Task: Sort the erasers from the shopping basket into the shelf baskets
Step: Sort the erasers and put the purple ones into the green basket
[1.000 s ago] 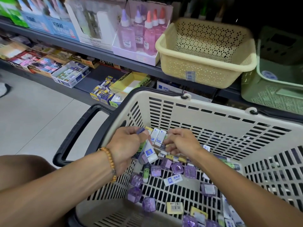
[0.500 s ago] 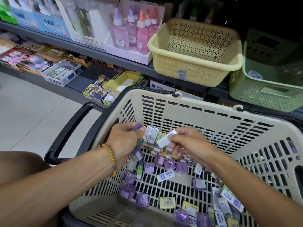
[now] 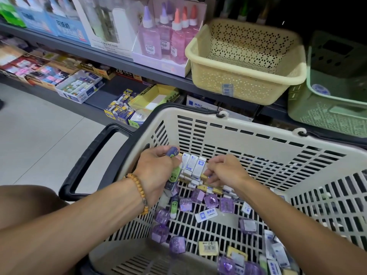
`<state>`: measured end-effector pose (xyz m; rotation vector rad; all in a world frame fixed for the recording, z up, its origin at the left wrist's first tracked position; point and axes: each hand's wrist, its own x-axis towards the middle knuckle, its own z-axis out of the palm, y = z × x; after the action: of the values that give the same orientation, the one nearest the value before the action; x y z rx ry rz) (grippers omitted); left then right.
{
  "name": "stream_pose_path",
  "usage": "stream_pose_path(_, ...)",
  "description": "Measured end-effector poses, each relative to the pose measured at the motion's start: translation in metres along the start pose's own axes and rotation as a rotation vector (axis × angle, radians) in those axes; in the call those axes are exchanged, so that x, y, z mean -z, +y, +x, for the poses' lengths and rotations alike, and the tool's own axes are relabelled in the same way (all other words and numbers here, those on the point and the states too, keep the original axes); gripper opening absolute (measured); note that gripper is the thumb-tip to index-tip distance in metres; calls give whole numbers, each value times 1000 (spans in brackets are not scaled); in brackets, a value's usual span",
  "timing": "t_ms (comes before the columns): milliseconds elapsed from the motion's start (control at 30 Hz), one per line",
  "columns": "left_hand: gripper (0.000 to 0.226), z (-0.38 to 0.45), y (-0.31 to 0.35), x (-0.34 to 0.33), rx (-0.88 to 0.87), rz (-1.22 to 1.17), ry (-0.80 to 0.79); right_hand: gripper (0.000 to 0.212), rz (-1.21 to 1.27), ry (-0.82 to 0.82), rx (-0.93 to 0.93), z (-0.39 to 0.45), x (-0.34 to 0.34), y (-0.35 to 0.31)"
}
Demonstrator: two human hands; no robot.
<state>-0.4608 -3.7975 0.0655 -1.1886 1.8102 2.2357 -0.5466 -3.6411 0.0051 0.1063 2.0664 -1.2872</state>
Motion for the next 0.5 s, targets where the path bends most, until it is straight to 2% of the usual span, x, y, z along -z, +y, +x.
stream_pose_path(67, 29, 0, 0, -2, 0, 3, 11, 12, 5, -21, 65, -12, 0, -1)
stream_pose_path(167, 28, 0, -1, -4, -13, 13, 20, 24, 58, -201, 143, -35, -5, -11)
stream_pose_path(233, 27, 0, -2, -5, -26, 11, 17, 25, 49, -280, 177, -48, -15, -19)
stream_pose_path(367, 15, -1, -4, -7, -32, 20, -26, 18, 46, -286, 192, -56, -29, -25)
stream_pose_path(433, 6, -3, -3, -6, -15, 20, -36, 15, 40, -279, 170, -54, -22, -21)
stream_pose_path(500, 5, -3, -2, -4, 10, 52, -20, 14, 31, -225, 122, -48, -7, -13)
